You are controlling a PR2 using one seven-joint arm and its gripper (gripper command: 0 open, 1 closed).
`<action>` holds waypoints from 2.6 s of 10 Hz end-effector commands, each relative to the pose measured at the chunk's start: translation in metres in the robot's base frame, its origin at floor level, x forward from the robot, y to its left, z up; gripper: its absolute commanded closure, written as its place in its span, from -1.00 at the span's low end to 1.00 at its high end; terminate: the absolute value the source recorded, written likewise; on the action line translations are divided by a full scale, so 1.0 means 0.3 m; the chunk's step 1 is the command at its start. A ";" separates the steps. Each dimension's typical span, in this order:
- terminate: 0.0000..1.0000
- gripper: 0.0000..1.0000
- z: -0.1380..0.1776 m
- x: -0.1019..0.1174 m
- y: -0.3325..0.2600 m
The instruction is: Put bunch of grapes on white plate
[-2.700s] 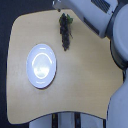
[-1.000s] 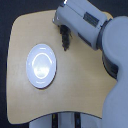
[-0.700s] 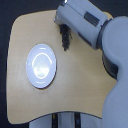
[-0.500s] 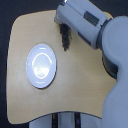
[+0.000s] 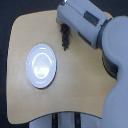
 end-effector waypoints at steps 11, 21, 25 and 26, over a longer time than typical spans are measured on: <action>-1.00 1.00 0.317 -0.030 -0.030; -1.00 1.00 0.622 -0.227 0.156; -1.00 1.00 0.551 -0.347 0.446; -1.00 1.00 0.526 -0.367 0.490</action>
